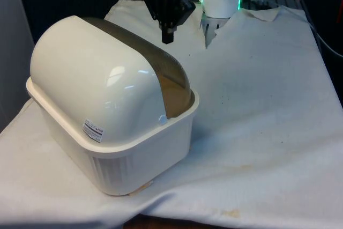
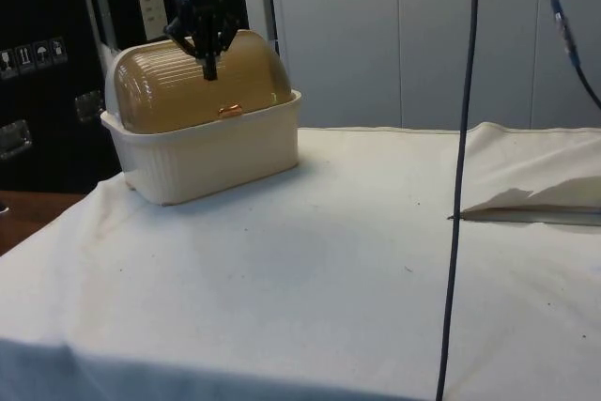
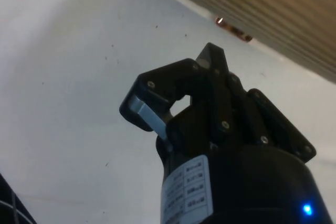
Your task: Open the lid, then close it.
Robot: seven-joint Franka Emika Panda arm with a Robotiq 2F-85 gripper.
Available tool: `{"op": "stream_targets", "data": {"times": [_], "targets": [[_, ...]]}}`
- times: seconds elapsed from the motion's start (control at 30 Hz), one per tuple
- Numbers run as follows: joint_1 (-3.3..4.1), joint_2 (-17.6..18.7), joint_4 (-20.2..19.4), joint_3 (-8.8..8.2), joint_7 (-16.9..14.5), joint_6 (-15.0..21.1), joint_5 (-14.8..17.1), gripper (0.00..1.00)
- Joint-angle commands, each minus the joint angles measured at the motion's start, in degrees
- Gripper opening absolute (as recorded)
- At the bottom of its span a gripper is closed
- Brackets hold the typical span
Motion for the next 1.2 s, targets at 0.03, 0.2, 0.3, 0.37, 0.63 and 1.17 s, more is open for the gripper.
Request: {"op": "stream_targets", "data": {"times": [0.03, 0.2, 0.3, 0.37, 0.63, 1.17], "targets": [[0.34, -1.5, -1.9, 0.17, 0.2, 0.4, 0.2, 0.00], [0.52, -3.2, -4.1, 0.63, 0.3, 0.5, 0.1, 0.00], [0.63, -4.6, -5.9, 1.03, 0.2, 0.4, 0.2, 0.00], [0.57, -4.9, -6.2, 1.15, 0.2, 0.4, 0.3, 0.00], [0.29, -6.1, -8.0, 2.01, -0.9, 0.0, 1.1, 0.00], [0.80, -8.5, -9.3, 2.23, -3.8, -1.1, 1.0, 0.00]]}}
